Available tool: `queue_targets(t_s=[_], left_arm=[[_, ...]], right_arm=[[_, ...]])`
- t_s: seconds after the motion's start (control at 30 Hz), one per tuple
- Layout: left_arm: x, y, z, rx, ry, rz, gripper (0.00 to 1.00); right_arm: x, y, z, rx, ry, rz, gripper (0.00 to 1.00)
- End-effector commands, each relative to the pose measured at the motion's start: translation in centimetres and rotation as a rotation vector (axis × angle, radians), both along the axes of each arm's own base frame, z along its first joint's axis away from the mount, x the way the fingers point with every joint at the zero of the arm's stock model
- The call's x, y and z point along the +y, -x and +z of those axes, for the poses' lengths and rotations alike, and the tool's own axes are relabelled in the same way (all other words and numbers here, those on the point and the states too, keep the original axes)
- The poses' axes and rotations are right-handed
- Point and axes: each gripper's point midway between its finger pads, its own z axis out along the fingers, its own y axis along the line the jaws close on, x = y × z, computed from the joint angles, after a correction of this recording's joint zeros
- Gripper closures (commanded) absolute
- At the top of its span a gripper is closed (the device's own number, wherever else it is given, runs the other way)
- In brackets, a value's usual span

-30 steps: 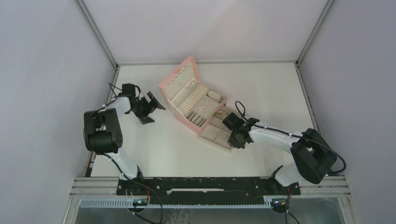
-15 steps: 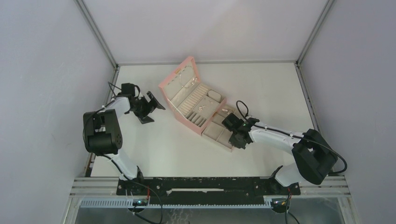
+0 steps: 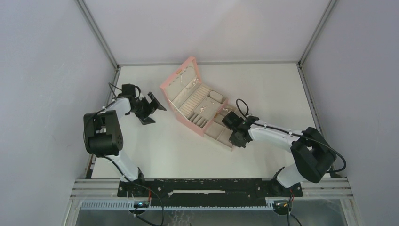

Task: Organize the mixed jewelry
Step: Insert the compartment layer into the jewelry box.

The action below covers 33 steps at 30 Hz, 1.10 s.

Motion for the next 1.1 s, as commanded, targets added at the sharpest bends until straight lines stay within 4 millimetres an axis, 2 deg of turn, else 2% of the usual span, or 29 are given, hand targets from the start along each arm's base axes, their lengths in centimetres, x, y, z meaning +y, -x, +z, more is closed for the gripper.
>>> queue_targets(t_s=[0.0,0.13,0.3,0.6,0.63,0.67,0.8,0.87,0.9,1.07], left_arm=[[0.3,-0.3,1.5,-0.047,0.017,-0.016,0.00],[0.2,-0.5,2.0,-0.057,0.031,-0.018,0.00],[0.2,-0.4,2.2,-0.060,0.038,-0.024,0.00],[0.2,-0.7,2.7,-0.068,0.039,-0.028,0.00],[0.3,-0.8,2.8,-0.069,0.032,-0.026,0.00],[0.4,-0.9,3.1,-0.073,0.025,-0.023,0.00],[0.9,-1.6,4.0,-0.091,-0.009,-0.032,0.00],[1.2,-2.0,4.5,-0.102,-0.024,-0.034,0.00],[1.3,-2.2,4.8,-0.104,-0.028,-0.031,0.00],[1.5,-3.1,5.5,-0.119,-0.033,-0.015,0.00]], right_arm=[[3.0,-3.8,2.4,-0.151,-0.091,-0.019,1.00],[4.3,-4.5,2.4,-0.183,-0.119,0.017,1.00],[5.1,-5.1,2.2,-0.197,-0.134,0.041,1.00],[7.8,-7.4,2.4,-0.200,-0.168,0.121,1.00],[8.1,-7.6,2.6,-0.204,-0.183,0.133,0.95],[8.2,-7.6,2.9,-0.212,-0.191,0.139,0.79],[7.9,-7.6,4.5,-0.241,-0.196,0.199,0.43],[6.8,-7.4,5.1,-0.242,-0.194,0.207,0.36],[6.2,-7.4,5.8,-0.256,-0.207,0.209,0.36],[1.8,-7.5,7.2,-0.335,-0.225,0.233,0.37]])
